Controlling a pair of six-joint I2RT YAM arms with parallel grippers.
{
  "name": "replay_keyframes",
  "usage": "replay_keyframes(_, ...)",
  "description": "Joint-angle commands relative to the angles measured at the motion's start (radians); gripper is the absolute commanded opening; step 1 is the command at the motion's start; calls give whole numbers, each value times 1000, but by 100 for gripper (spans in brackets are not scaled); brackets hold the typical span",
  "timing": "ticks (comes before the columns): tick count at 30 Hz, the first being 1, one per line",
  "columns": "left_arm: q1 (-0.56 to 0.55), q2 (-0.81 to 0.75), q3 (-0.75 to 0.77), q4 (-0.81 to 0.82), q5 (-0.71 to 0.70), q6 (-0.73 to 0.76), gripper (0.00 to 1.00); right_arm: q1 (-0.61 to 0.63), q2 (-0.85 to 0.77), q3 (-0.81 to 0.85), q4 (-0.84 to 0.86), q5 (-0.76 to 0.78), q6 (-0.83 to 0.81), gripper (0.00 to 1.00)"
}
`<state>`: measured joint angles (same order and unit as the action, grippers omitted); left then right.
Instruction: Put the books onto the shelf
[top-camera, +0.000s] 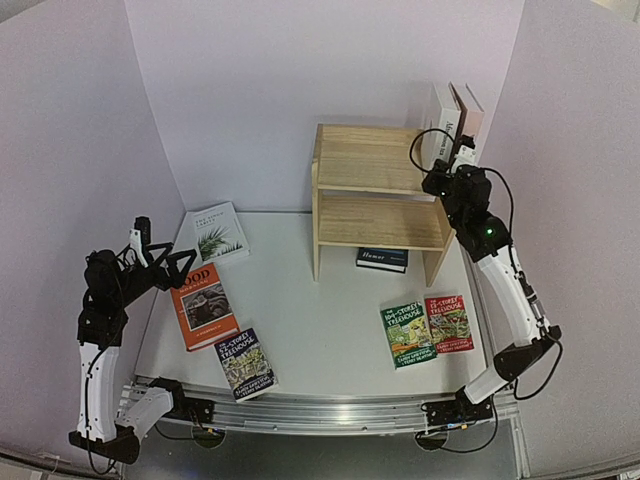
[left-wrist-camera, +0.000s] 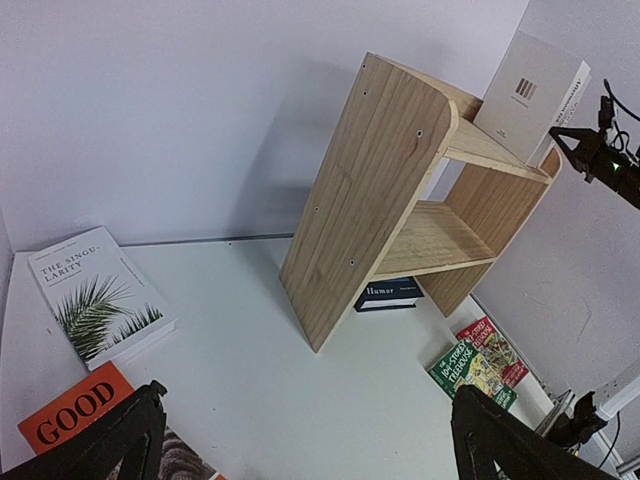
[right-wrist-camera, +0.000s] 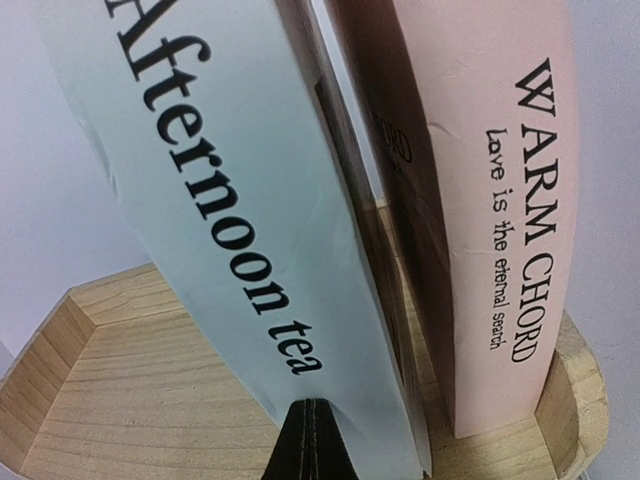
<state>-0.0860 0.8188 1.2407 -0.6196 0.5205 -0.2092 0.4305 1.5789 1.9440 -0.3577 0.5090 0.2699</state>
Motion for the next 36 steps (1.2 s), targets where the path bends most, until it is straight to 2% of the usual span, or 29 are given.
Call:
replay_keyframes(1,-1,-11,14,17,-6,12,100,-9,12,37,44,49,-10,0)
replay_keyframes(21,-1,-11,18,13,-11,18,100,-36,68,73,51,38,-18,0)
replay_keyframes(36,-1,-9,13,17,-13,16,100,-37,2,-7,67,61,2,0)
